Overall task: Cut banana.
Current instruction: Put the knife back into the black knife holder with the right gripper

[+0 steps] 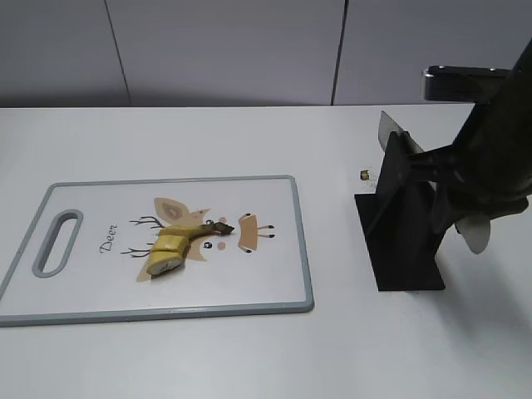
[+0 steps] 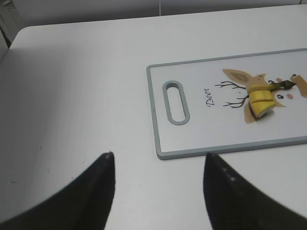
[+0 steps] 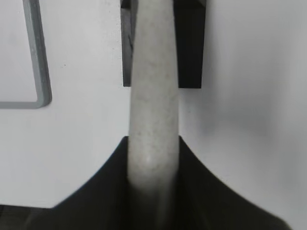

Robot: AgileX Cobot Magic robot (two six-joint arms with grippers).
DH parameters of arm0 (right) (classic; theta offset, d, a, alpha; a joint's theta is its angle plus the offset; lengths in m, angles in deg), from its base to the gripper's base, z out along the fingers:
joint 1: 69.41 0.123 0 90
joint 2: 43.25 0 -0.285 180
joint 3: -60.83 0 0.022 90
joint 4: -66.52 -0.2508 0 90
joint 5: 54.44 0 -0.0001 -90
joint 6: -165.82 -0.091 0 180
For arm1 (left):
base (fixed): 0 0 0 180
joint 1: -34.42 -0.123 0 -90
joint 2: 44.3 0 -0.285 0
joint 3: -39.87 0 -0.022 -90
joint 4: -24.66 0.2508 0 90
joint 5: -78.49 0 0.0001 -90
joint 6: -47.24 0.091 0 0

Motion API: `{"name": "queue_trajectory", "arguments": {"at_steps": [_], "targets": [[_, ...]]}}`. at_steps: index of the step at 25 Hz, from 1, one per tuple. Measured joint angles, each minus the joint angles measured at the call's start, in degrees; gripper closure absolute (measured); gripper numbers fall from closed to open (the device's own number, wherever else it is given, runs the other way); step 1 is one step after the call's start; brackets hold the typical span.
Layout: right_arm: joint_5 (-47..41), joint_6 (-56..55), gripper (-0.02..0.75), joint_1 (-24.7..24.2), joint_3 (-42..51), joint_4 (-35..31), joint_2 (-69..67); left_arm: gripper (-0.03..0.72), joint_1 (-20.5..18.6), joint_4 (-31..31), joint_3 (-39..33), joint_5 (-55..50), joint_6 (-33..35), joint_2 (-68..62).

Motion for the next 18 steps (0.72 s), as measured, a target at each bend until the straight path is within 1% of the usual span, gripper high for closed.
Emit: {"name": "queue_trajectory", "arguments": {"at_steps": [1,2,4,8,10,13,18], "targets": [[0.0,0.2,0.563,0.0,0.1,-0.6,0.0,0.125,0.0,0.0,0.0,0.0,0.0,0.0],[-0.3,0.5,0.532,-0.1,0.1,-1.2,0.0,0.126,0.0,0.0,0.0,0.0,0.0,0.0],[-0.8,1.1,0.444,-0.1,0.1,-1.9,0.0,0.126,0.0,0.0,0.0,0.0,0.0,0.0],[-0.8,1.9,0.242,-0.1,0.1,-2.0,0.0,0.127,0.0,0.0,0.0,0.0,0.0,0.0],[-0.8,2.1,0.164,-0.1,0.1,-2.0,0.0,0.127,0.0,0.0,0.0,0.0,0.0,0.0],[-0.7,4.3,0.122,-0.1,0.1,-2.0,1.7,0.127,0.0,0.0,0.0,0.0,0.0,0.0],[-0.8,10.4,0.120,-0.1,0.5,-2.1,9.1,0.116,0.0,0.0,0.0,0.1,0.0,0.0]]}}
